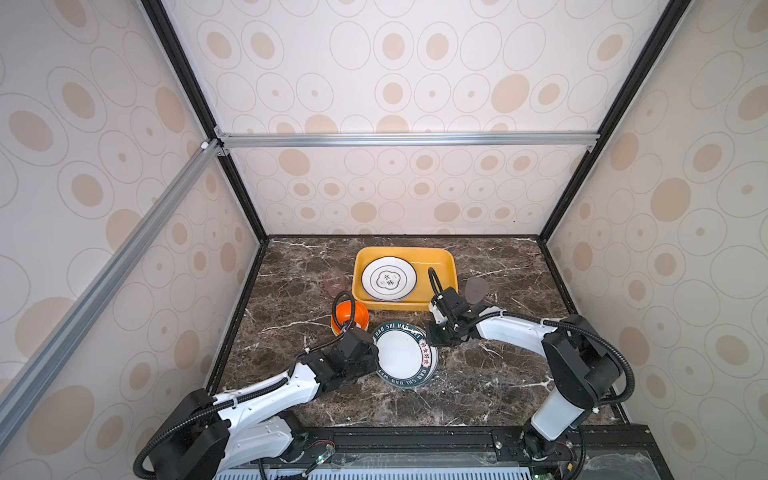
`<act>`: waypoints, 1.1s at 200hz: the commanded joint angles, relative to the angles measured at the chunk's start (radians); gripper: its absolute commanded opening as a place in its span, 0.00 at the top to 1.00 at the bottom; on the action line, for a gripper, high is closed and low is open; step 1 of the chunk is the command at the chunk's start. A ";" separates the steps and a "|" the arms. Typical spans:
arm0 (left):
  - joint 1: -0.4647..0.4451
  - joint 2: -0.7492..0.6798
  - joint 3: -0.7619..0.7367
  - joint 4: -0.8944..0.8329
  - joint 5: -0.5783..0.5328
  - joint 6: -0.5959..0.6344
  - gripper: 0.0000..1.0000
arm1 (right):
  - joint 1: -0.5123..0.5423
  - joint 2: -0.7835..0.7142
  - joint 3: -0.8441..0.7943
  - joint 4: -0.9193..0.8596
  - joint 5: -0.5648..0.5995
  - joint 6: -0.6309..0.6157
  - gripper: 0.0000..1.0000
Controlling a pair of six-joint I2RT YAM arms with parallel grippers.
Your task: Place the mixed dishes into the plastic bin
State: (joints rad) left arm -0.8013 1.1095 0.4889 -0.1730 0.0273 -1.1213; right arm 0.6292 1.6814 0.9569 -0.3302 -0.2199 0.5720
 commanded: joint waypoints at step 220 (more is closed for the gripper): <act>0.092 -0.201 0.223 -0.113 0.052 0.061 1.00 | -0.085 -0.468 -0.046 -0.070 -0.064 0.099 0.66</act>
State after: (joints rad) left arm -0.7361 0.9123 0.6270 -0.3309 0.0658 -1.0981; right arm 0.5644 1.2530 0.9367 -0.4080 -0.2447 0.6346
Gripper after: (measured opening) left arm 0.076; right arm 0.342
